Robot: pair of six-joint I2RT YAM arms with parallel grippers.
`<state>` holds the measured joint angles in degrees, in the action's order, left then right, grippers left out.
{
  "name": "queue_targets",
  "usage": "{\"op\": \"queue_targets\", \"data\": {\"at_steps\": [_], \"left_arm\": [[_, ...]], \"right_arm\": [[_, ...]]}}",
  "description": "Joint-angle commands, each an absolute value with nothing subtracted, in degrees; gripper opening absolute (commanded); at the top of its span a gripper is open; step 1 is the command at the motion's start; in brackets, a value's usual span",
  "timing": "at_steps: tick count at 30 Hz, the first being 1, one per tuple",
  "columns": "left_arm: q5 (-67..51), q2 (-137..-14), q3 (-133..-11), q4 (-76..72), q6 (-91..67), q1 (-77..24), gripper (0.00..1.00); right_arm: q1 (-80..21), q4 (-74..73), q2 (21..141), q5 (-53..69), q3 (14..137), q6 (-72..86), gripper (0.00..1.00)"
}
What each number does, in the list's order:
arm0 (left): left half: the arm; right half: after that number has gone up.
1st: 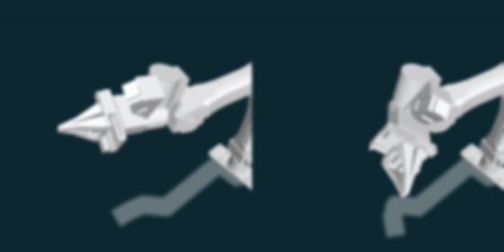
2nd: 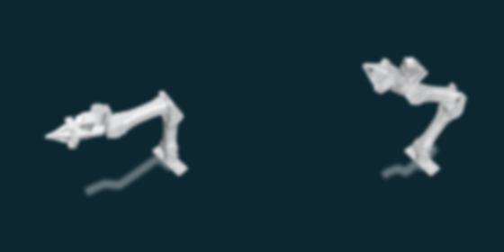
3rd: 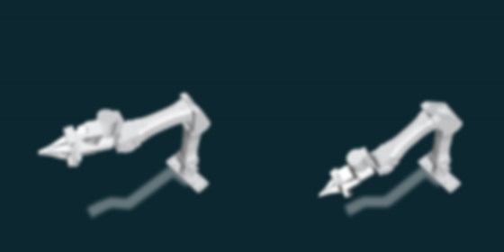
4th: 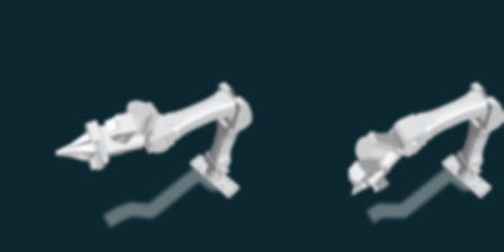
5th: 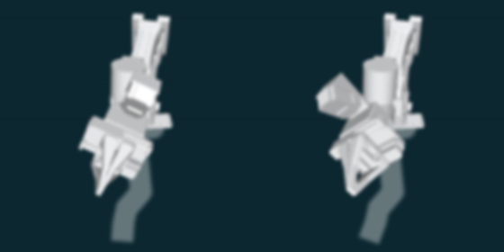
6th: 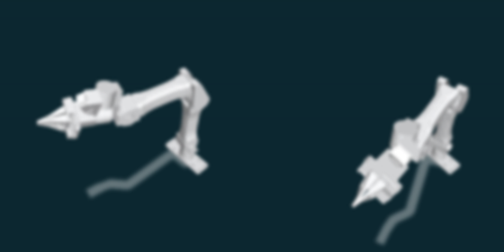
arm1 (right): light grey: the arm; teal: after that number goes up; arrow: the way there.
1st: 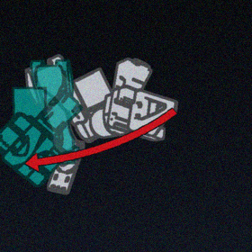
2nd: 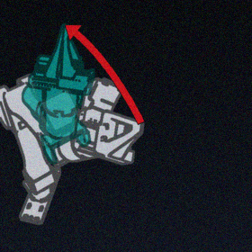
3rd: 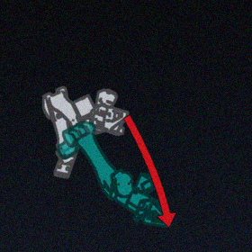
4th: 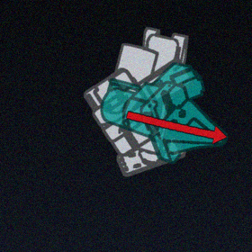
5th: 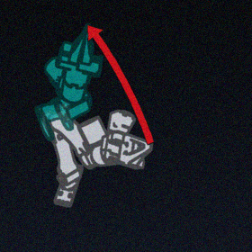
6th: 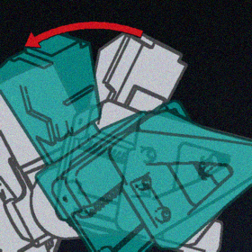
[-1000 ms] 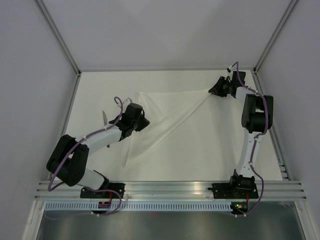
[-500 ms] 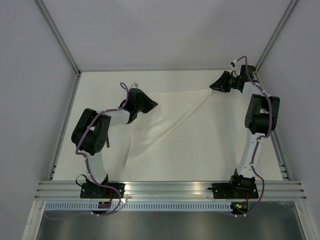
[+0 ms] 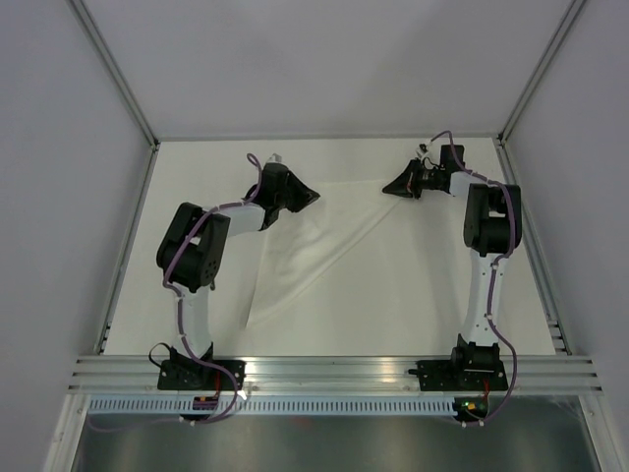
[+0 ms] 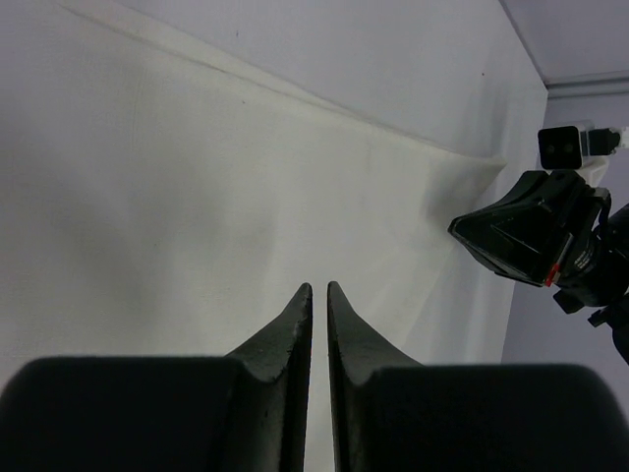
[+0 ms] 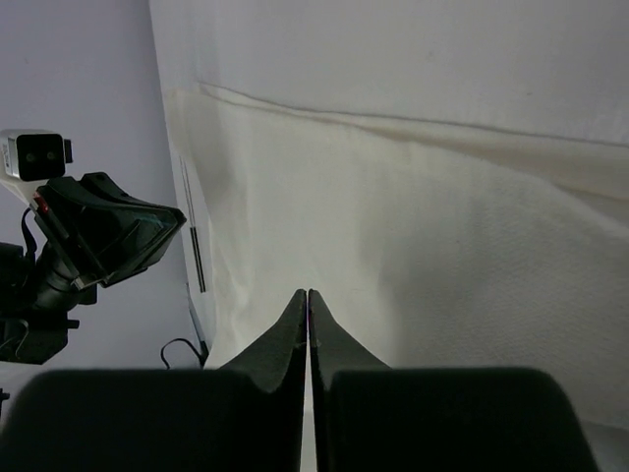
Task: Fold the napkin, place the utensils inside, and roll it up
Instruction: Smooth out the napkin at the center of the board.
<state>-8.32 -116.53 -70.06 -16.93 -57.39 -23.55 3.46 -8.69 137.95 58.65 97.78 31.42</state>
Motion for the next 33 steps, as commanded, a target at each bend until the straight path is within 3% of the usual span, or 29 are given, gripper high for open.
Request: {"op": "queue_targets", "data": {"at_steps": [1, 5, 22, 33], "left_arm": [[-9.2, -118.4, -72.8, -13.5, -58.8, -23.4, 0.15], [-8.1, -119.4, -73.3, -10.0, -59.4, -22.7, 0.15], [-4.6, -115.8, -70.6, -1.1, -57.1, -16.1, 0.24], [-0.2, -110.8, -69.3, 4.8, -52.9, -13.4, 0.48]], "right_arm": [[5.0, -9.6, 139.0, 56.8, 98.4, 33.8, 0.05], [6.1, -11.3, 139.7, 53.2, 97.7, 34.2, 0.00], [7.6, -16.8, 142.2, 46.1, 99.6, 33.5, 0.00], [8.3, -16.9, 142.7, 44.9, 99.6, 33.8, 0.00]]}}
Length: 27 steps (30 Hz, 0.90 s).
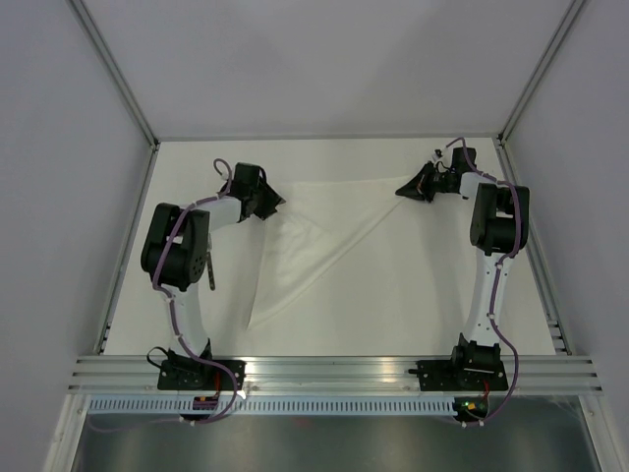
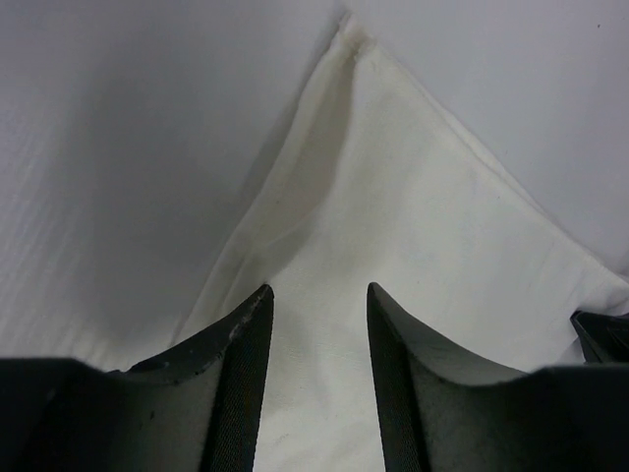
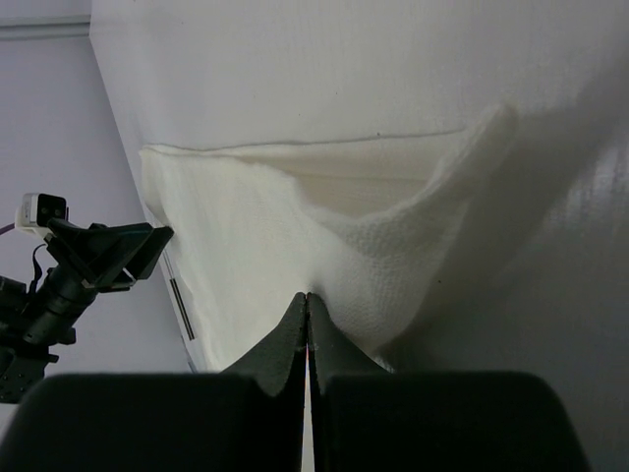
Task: Fold the napkin, place the utensils inside, and roll it up
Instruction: Smooth out the napkin at the center of the board.
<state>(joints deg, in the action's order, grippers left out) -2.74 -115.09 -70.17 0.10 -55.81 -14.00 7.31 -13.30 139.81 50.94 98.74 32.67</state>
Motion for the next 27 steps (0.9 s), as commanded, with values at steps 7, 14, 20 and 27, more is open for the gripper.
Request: {"op": "queue_targets", "data": {"at_steps": [7, 14, 20, 27], "left_arm": [[6.1, -99.5, -65.6, 9.3, -48.0, -14.1, 0.49], [15.5, -83.8, -53.9, 19.2, -48.5, -22.1, 0.47], [21.1, -72.0, -40.3, 27.8, -61.7, -34.1, 0.39], [27.0, -56.8, -30.6, 39.2, -75.9, -40.2, 0.42]], "right_arm": [[8.3, -17.0, 142.6, 44.7, 99.8, 33.3, 0.00], [8.3, -16.6, 140.7, 46.1, 99.7, 32.3, 0.00], [8.0, -16.2, 138.7, 48.3, 100.4, 30.9, 0.00], [6.5, -17.8, 134.2, 50.6, 102.0, 26.2, 0.00]]}}
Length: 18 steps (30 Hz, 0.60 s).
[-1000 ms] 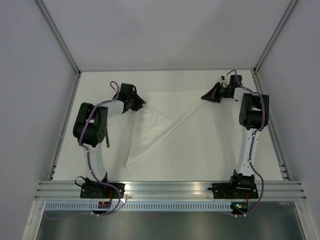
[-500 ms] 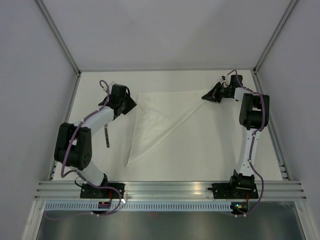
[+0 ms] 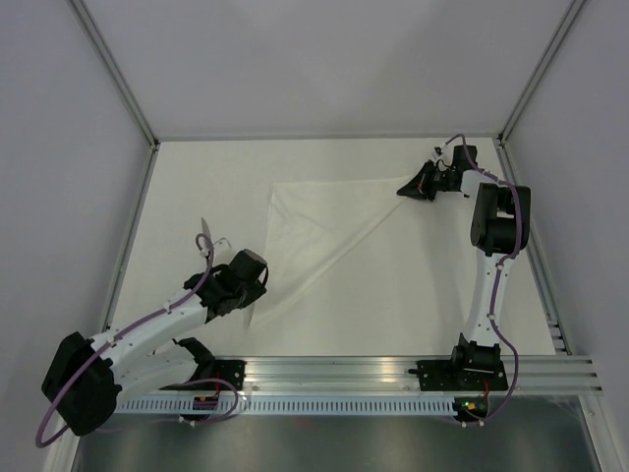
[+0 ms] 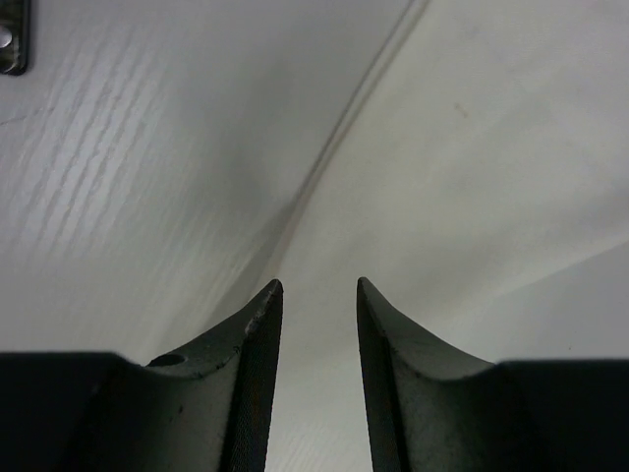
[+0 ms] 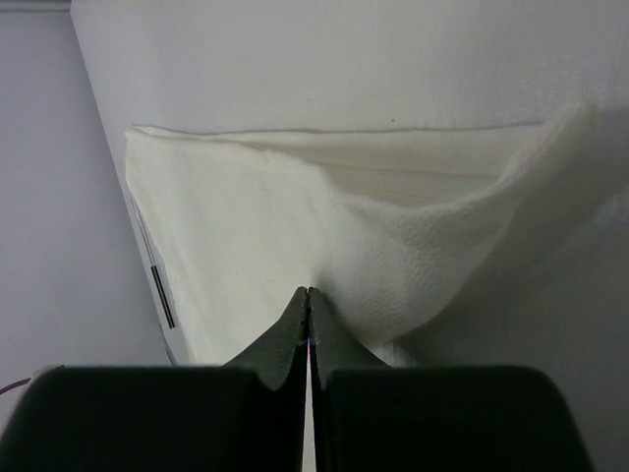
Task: Fold the napkin, place the utensils inside, and roll it up
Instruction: Smooth out the napkin at the center of the board.
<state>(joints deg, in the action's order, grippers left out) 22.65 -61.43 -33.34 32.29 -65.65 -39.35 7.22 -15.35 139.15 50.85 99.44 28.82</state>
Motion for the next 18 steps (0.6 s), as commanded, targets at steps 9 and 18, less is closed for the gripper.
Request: {"op": "queue_targets", "data": {"at_steps": [9, 18], "left_arm": [[26.2, -52.6, -27.5, 43.4, -77.4, -41.7, 0.45], [24.6, -51.0, -27.2, 38.6, -72.3, -41.9, 0.49]], "right_arm": [[3.1, -20.1, 136.0, 50.2, 104.3, 23.6, 0.00], [2.4, -22.1, 138.7, 49.5, 106.4, 21.7, 0.00]]}}
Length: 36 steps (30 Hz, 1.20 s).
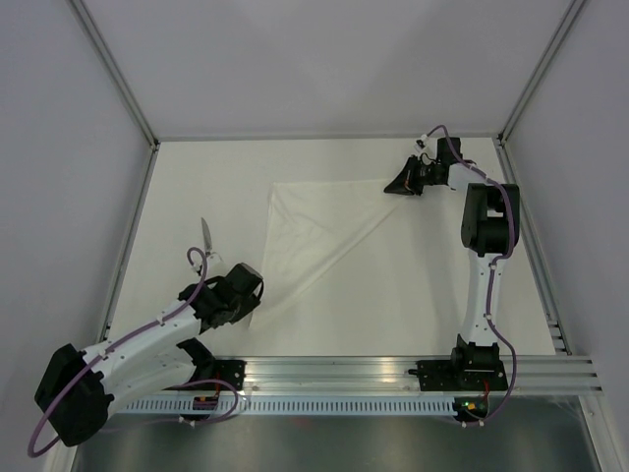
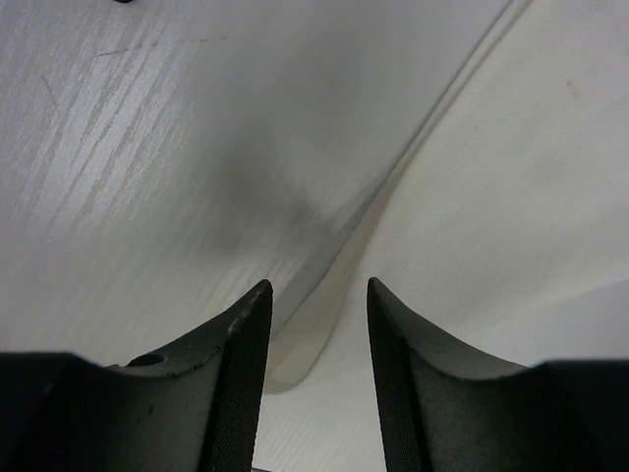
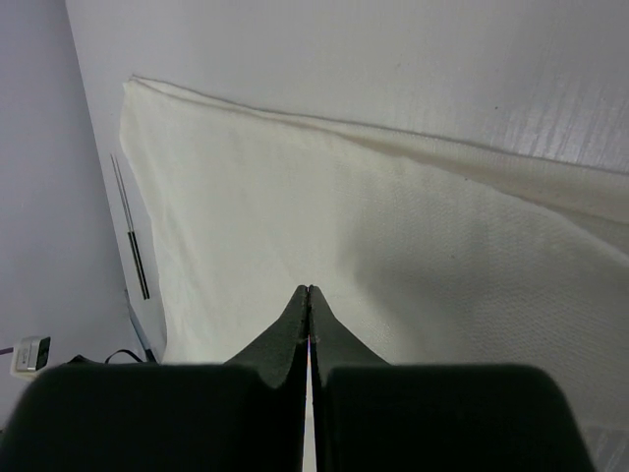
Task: Fold the napkin, place the utensils inside, and roll it up
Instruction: Smooth out the napkin at the center of the board.
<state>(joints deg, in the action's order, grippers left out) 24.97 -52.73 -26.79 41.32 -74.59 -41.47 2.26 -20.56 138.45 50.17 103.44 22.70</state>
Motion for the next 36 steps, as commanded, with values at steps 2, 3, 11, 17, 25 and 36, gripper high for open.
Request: {"op": "queue_targets", "data": {"at_steps": [2, 3, 11, 17, 25, 36], "left_arm": [[24.2, -51.0, -27.0, 37.3, -71.2, -41.8, 0.50], [23.8, -51.3, -26.8, 36.5, -70.8, -41.8, 0.50], [20.1, -56.0, -25.3, 33.0, -69.1, -41.7, 0.50], [20.8, -54.8, -24.3, 32.7, -69.8, -41.7, 0.43], [20.7, -54.6, -23.9, 32.6, -69.9, -41.7, 0.13], [19.8, -51.1, -21.8, 33.0, -70.4, -41.7, 0.02]], "right_arm": [[2.3, -22.2, 139.1, 49.3, 106.7, 21.5, 0.01], [2.4, -22.3, 139.1, 49.2, 106.6, 21.4, 0.00], [2.4, -22.5, 139.5, 49.3, 106.4, 21.5, 0.01], [2.3, -22.2, 139.8, 49.4, 106.5, 21.8, 0.00], [2.3, -22.1, 140.4, 49.1, 106.2, 21.7, 0.00], [2.5, -21.7, 141.2, 47.3, 106.2, 23.6, 0.00]]}}
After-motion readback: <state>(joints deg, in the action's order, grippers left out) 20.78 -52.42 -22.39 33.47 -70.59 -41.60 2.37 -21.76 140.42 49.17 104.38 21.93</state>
